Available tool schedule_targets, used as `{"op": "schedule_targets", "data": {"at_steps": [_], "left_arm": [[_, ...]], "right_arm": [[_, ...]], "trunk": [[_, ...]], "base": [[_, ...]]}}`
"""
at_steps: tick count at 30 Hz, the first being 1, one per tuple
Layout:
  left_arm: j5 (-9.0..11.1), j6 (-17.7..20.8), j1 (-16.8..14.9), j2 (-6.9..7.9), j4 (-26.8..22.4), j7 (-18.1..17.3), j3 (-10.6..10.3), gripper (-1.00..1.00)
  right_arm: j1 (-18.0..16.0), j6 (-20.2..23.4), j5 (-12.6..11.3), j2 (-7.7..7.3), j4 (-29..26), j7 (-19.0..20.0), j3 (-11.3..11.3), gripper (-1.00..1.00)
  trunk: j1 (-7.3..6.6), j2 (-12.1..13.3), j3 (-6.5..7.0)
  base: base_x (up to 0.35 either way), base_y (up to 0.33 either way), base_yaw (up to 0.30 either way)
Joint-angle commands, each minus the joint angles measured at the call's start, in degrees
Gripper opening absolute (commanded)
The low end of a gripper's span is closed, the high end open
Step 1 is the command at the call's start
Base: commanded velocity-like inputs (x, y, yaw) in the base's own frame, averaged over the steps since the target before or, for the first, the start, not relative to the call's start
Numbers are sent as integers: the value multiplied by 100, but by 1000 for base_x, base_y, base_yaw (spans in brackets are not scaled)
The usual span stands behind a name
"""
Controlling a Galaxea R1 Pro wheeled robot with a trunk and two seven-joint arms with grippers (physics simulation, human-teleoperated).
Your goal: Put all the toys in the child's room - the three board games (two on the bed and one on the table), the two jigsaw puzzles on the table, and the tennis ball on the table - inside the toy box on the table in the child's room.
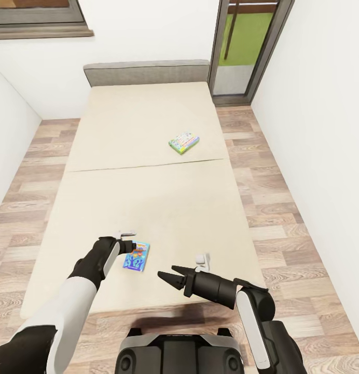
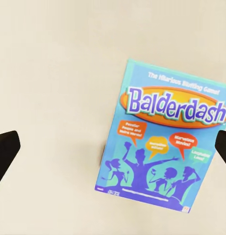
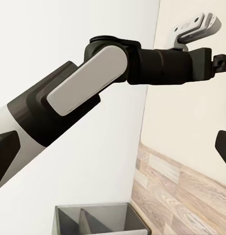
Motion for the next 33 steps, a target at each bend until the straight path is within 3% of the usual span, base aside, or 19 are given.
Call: {"op": "schedule_targets", "data": {"at_steps": [1, 22, 33], "left_arm": [[-1, 29, -2, -6, -8, 9, 25, 100], [7, 28, -12, 36, -32, 27, 88, 100], [39, 35, -577, 52, -266, 29, 116, 100]], "right_arm": [[-2, 29, -10, 2, -3, 8, -4, 100], [-14, 46, -11, 2, -5, 37, -15, 100], [-44, 95, -11, 2, -5, 48, 26, 100]], "trunk": [[3, -9, -7], [3, -9, -7], [3, -9, -7]], "base": [[0, 0, 0], [0, 0, 0], [0, 0, 0]]}}
